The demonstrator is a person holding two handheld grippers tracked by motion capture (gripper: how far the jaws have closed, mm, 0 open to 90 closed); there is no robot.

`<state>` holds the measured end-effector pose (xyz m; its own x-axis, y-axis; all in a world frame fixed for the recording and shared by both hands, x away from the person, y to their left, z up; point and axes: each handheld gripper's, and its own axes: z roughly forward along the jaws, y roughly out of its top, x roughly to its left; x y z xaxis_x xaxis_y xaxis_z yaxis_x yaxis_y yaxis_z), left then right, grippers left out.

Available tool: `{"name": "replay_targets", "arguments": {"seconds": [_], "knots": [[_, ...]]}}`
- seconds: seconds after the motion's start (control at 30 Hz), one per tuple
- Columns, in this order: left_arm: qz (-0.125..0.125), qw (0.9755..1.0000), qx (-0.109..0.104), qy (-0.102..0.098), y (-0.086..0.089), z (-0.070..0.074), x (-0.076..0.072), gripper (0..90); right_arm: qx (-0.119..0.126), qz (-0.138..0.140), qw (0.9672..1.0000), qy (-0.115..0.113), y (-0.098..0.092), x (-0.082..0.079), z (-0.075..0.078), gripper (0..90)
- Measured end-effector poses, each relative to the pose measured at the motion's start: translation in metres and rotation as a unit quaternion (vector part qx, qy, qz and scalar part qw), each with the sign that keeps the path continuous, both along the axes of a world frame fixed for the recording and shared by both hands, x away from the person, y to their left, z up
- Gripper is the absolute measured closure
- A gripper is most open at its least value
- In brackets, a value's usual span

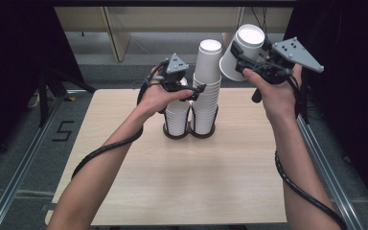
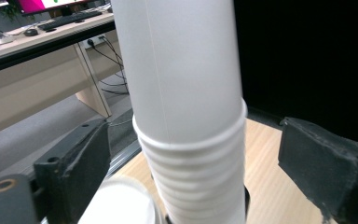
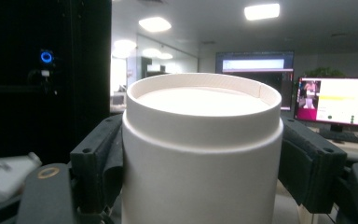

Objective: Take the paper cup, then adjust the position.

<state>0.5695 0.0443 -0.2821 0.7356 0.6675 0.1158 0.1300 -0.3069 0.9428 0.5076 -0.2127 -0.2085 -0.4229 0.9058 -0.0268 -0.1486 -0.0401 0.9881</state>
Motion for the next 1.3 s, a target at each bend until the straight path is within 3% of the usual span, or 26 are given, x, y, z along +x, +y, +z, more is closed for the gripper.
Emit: {"name": "replay_targets", "arguments": {"seconds": [0.13,0.27,0.47,0.57,0.6,0.97,1.07,1.23,1.3], "knots": [[-0.005,1.0,0.005,0.002,0.013,-0.004,-0.019,8.5,0.0,-0.003,0.9999,0.014,-0.004,-0.005,-0.021,24.2],[-0.012,0.9999,0.005,0.007,0.024,-0.011,-0.035,8.7,-0.016,-0.004,0.9992,0.038,-0.007,-0.009,-0.046,24.1],[-0.014,0.9999,0.002,0.002,0.035,-0.019,-0.051,8.9,-0.019,0.0,0.9983,0.056,-0.005,-0.009,-0.064,24.1],[-0.016,0.9999,-0.002,-0.001,0.038,-0.019,-0.055,9.0,-0.025,0.004,0.9977,0.063,-0.005,-0.009,-0.069,24.1],[-0.018,0.9998,-0.005,-0.001,0.039,-0.018,-0.056,9.0,-0.031,0.002,0.998,0.054,-0.006,-0.008,-0.07,24.1],[-0.013,0.9998,-0.014,0.011,0.035,-0.024,-0.057,9.2,-0.03,0.003,0.9964,0.08,-0.013,-0.011,-0.096,24.1],[-0.019,0.9996,-0.019,0.01,0.034,-0.025,-0.059,9.2,-0.045,0.004,0.9958,0.08,-0.01,-0.013,-0.104,24.1],[-0.021,0.9994,-0.025,0.014,0.033,-0.032,-0.06,9.4,-0.084,0.014,0.991,0.104,-0.001,-0.016,-0.125,24.1],[-0.022,0.9993,-0.025,0.019,0.032,-0.036,-0.06,9.6,-0.1,0.013,0.9898,0.101,0.001,-0.019,-0.132,24.0]]}}
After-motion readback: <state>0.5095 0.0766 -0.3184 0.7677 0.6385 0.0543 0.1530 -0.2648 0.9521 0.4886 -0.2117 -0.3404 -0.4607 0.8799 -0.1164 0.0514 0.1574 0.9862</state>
